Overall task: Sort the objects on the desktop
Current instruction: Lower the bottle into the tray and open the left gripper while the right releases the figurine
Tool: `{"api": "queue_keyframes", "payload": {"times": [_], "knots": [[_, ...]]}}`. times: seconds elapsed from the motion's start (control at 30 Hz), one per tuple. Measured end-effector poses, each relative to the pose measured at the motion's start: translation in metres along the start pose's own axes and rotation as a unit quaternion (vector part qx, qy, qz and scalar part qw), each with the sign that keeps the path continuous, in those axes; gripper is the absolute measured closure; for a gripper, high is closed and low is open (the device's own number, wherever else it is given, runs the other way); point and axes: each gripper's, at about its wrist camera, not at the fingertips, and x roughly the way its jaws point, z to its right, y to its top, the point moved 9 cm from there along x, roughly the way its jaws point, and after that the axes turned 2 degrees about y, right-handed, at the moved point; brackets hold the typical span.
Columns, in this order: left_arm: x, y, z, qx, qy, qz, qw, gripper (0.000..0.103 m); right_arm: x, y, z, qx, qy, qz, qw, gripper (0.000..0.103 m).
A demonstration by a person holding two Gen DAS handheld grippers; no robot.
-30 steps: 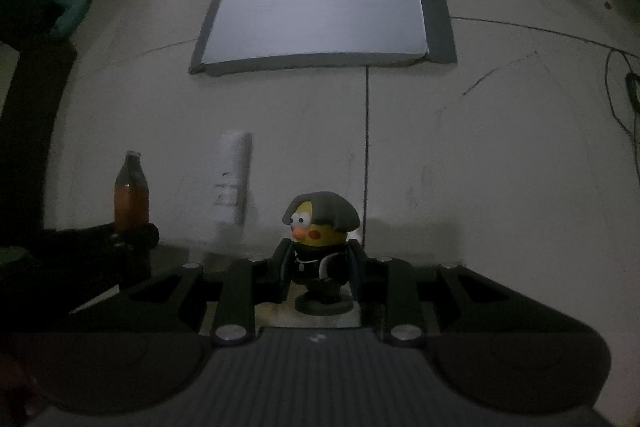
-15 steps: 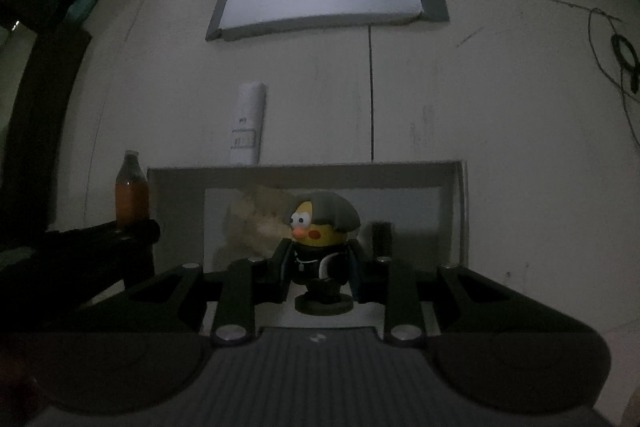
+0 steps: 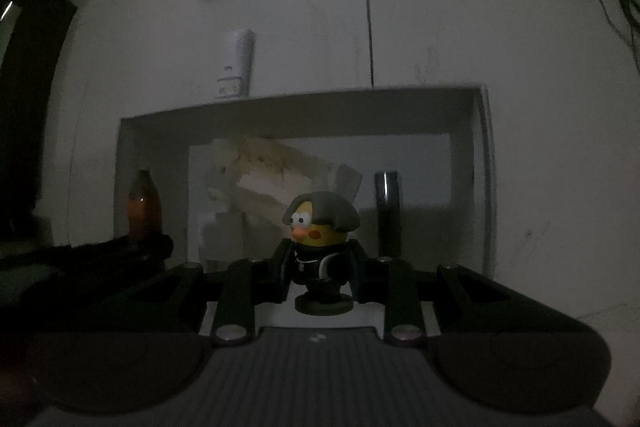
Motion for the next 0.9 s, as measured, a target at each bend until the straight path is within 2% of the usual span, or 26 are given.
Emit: {"api": "queue_keyframes", "payload": {"times": [0.27, 0.43, 0.6, 0.8, 0.9], "knots": [[0.027, -0.015, 0.002, 0.013, 0.001, -0.023, 0.9997, 0.083, 0.049, -0.039, 0.013, 0.019, -0.014, -0.044, 0.999, 0.073], [0.045, -0.025, 0.01, 0.025, 0.001, -0.042, 0.9988, 0.083, 0.073, -0.052, 0.014, 0.009, -0.027, -0.064, 0.998, 0.073], [0.063, -0.031, 0.017, 0.035, 0.0, -0.053, 0.998, 0.083, 0.09, -0.051, 0.016, -0.011, -0.036, -0.07, 0.997, 0.073], [0.081, -0.034, 0.025, 0.037, 0.009, -0.05, 0.998, 0.083, 0.104, -0.046, 0.022, -0.019, -0.028, -0.052, 0.998, 0.073], [0.091, -0.037, 0.027, 0.037, 0.007, -0.058, 0.9976, 0.083, 0.111, -0.047, 0.028, -0.025, -0.04, -0.053, 0.998, 0.073]]}}
